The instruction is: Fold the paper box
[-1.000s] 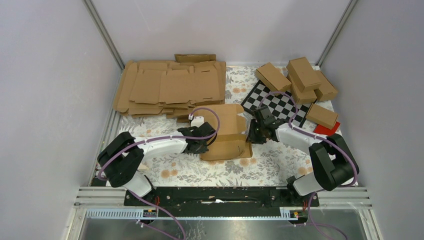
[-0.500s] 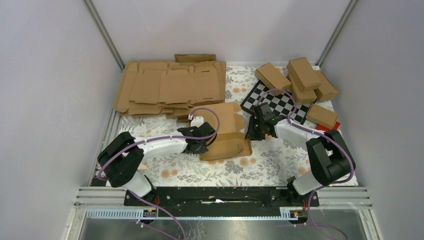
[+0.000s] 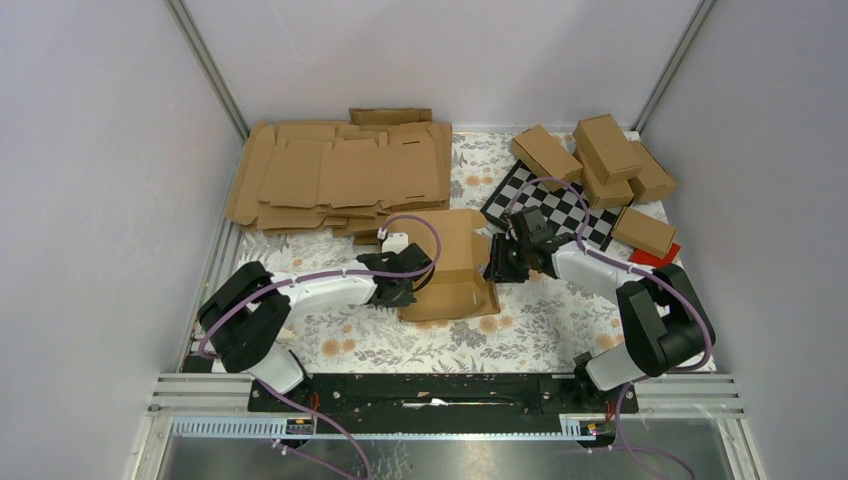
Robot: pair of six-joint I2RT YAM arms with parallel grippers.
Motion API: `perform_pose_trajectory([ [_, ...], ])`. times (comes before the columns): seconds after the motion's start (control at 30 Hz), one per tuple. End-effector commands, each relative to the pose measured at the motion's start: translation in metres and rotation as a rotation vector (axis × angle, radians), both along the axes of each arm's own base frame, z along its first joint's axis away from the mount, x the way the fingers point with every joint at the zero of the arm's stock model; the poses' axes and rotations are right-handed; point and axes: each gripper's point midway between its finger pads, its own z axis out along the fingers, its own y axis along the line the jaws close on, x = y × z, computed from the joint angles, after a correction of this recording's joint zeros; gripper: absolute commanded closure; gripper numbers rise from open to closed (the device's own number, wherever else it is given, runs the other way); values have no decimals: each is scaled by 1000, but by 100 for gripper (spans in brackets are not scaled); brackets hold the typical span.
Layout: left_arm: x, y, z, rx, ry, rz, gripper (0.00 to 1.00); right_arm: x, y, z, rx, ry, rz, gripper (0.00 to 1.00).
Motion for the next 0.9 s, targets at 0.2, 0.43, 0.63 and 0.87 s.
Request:
perform_pose_trajectory([
  [0.2, 12, -13, 9, -29, -35, 9, 100, -15, 13, 16, 63, -15, 87, 60],
  [0.43, 12, -13, 9, -31, -28, 11, 100, -30, 27, 38, 174, -19, 124, 59],
  [0.63, 12, -15, 11, -38, -27, 10, 100, -40, 34, 39, 238, -4, 145, 44],
  [0.87, 12, -17, 11, -43, -24, 4, 100, -45, 36, 40, 262, 6, 159, 38],
])
